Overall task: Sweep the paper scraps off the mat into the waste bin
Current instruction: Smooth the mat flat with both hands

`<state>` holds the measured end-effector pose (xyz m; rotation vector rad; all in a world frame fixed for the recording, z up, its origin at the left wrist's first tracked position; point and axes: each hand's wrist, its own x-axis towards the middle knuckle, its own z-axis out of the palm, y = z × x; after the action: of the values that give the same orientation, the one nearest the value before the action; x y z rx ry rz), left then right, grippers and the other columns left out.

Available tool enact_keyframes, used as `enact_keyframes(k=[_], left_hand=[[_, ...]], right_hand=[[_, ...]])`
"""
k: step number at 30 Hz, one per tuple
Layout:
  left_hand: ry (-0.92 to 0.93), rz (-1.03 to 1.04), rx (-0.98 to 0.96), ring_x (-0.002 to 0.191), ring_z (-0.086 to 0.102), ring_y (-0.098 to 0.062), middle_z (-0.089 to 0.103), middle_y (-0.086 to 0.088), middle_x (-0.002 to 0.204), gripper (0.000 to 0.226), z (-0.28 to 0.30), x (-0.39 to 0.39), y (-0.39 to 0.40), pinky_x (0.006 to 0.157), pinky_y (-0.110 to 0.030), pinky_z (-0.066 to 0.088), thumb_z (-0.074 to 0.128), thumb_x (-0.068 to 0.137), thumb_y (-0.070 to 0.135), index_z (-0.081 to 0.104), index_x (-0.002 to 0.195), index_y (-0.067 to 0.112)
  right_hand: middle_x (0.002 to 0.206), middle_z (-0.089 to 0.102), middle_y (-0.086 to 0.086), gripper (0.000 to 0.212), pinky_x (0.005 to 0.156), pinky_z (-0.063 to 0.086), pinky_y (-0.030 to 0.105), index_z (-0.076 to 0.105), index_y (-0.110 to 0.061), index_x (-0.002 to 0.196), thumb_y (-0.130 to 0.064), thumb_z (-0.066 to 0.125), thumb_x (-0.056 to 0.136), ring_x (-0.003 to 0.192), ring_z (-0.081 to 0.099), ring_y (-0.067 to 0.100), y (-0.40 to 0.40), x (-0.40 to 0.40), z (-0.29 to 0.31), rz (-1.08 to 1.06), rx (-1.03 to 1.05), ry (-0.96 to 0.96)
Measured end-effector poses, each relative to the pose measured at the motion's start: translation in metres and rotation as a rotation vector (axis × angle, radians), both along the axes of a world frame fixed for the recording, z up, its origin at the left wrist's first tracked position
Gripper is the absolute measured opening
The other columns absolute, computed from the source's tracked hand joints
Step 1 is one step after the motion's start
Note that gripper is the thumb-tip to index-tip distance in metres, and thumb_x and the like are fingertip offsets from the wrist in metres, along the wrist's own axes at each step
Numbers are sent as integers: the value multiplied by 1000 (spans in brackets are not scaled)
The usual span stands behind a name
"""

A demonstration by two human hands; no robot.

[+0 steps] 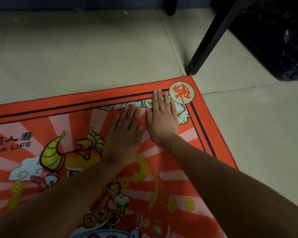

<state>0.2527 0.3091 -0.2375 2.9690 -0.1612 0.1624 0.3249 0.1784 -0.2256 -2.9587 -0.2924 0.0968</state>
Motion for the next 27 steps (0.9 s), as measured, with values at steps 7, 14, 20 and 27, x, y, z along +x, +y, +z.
enact_keyframes(k=[7, 14, 20, 27], left_hand=[[4, 0, -13, 151, 13, -20, 17, -6, 163, 58, 3, -1, 0, 121, -41, 18, 17, 104, 35, 19, 155, 9], [8, 9, -30, 151, 12, -20, 14, -4, 163, 58, 2, 0, -1, 121, -41, 18, 21, 104, 35, 18, 155, 10], [11, 9, -25, 151, 13, -20, 15, -5, 163, 58, 2, 0, 1, 120, -42, 19, 21, 104, 35, 20, 155, 9], [31, 5, -26, 151, 11, -19, 13, -4, 163, 58, 4, -1, 0, 120, -43, 21, 20, 104, 36, 19, 155, 10]], right_hand=[[161, -11, 3, 62, 121, -1, 40, -10, -13, 153, -42, 6, 100, 147, -13, 20, -9, 46, -2, -83, -10, 3], [162, -5, 3, 61, 121, 1, 36, -4, -13, 154, -40, 8, 101, 148, -7, 17, -42, 77, -2, -73, -7, -41], [161, -5, 2, 61, 121, -1, 34, -4, -14, 154, -42, 8, 102, 148, -8, 15, -60, 84, 0, 40, -30, -47], [161, -5, -1, 66, 120, -1, 32, -4, -16, 155, -51, 12, 101, 148, -8, 13, -87, 104, 3, 235, 5, 2]])
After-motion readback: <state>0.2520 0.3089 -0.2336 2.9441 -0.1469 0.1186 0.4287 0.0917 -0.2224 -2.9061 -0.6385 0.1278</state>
